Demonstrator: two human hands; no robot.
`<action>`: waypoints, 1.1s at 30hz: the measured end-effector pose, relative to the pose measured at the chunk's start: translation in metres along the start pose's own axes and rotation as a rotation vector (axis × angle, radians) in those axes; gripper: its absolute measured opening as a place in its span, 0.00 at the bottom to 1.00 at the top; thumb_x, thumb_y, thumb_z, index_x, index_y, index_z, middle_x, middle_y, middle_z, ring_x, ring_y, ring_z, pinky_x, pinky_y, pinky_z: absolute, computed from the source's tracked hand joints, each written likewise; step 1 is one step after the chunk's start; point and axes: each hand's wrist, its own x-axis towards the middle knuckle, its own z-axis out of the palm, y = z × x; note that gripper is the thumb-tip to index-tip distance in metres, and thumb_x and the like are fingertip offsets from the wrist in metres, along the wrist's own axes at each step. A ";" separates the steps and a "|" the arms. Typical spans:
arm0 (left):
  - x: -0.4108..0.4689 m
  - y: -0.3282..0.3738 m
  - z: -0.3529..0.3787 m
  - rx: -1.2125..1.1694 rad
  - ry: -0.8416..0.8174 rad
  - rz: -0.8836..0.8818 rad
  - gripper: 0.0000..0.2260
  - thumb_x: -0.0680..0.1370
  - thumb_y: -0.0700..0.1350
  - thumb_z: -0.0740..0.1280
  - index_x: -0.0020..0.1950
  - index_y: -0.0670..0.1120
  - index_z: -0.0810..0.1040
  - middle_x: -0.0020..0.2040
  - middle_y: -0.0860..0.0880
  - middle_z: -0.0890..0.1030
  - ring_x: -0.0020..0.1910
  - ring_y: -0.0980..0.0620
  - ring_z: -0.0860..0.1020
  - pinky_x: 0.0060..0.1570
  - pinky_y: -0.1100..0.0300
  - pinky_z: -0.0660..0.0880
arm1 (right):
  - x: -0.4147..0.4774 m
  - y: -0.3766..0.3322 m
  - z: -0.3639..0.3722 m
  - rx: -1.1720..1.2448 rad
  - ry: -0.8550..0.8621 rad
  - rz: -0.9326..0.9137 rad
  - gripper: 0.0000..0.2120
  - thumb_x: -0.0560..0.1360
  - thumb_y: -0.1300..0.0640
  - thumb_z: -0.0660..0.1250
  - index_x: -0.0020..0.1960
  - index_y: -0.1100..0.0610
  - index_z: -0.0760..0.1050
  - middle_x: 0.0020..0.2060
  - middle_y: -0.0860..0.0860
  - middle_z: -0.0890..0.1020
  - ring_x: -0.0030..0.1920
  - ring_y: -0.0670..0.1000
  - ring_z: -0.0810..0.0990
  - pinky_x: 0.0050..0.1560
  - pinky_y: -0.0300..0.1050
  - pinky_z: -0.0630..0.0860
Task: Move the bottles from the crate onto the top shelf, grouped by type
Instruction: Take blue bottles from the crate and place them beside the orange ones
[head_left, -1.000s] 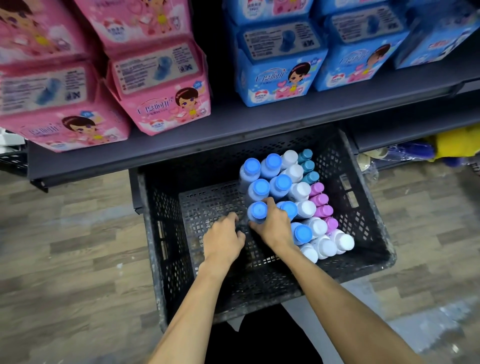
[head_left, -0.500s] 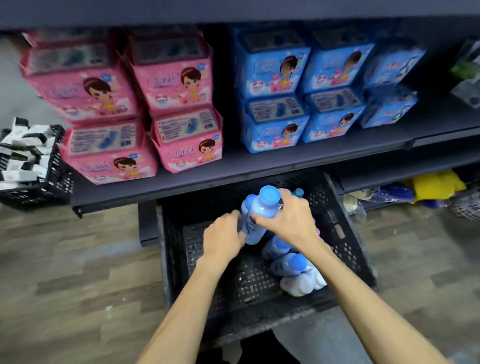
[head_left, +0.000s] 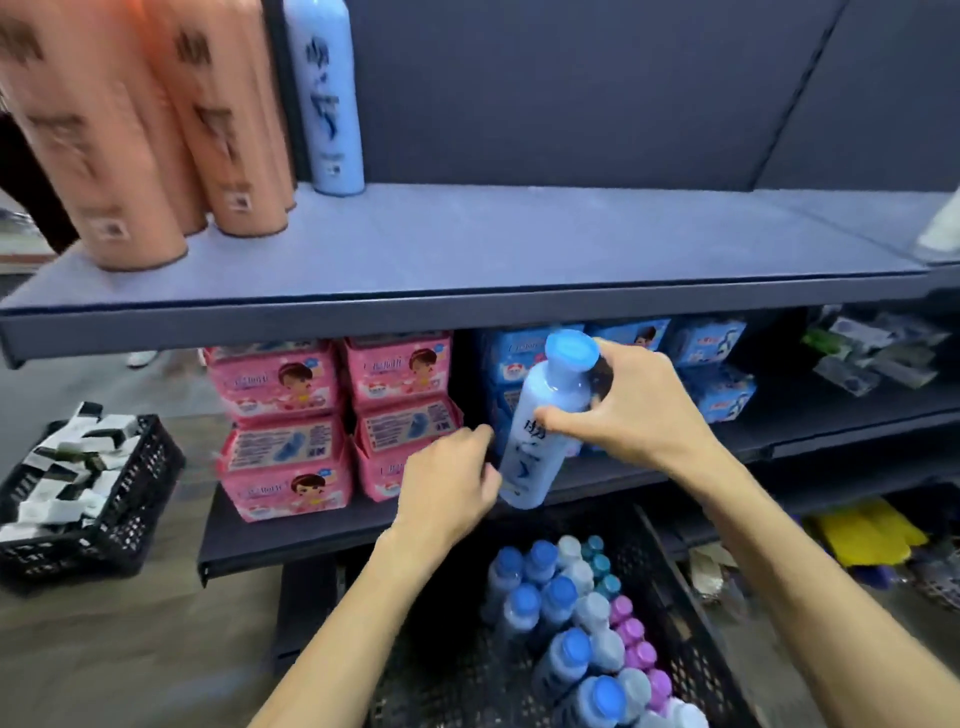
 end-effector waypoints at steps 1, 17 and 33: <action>0.004 0.001 -0.012 0.010 0.018 0.024 0.08 0.75 0.49 0.61 0.52 0.48 0.71 0.45 0.50 0.78 0.47 0.45 0.78 0.39 0.50 0.73 | 0.006 -0.008 -0.009 0.005 0.006 -0.017 0.14 0.61 0.46 0.76 0.41 0.50 0.76 0.28 0.43 0.76 0.30 0.43 0.70 0.32 0.33 0.68; 0.041 0.012 -0.174 0.183 0.378 0.191 0.09 0.77 0.52 0.60 0.52 0.49 0.74 0.41 0.52 0.78 0.43 0.49 0.77 0.38 0.51 0.74 | 0.082 -0.106 -0.101 0.091 0.144 -0.282 0.14 0.64 0.45 0.72 0.45 0.53 0.80 0.37 0.45 0.84 0.33 0.41 0.75 0.39 0.37 0.75; 0.060 -0.003 -0.224 0.181 0.485 0.066 0.14 0.75 0.56 0.61 0.54 0.48 0.75 0.44 0.53 0.79 0.44 0.50 0.78 0.42 0.52 0.76 | 0.148 -0.161 -0.095 0.124 0.096 -0.402 0.11 0.64 0.46 0.72 0.38 0.53 0.79 0.32 0.46 0.82 0.29 0.41 0.72 0.30 0.32 0.72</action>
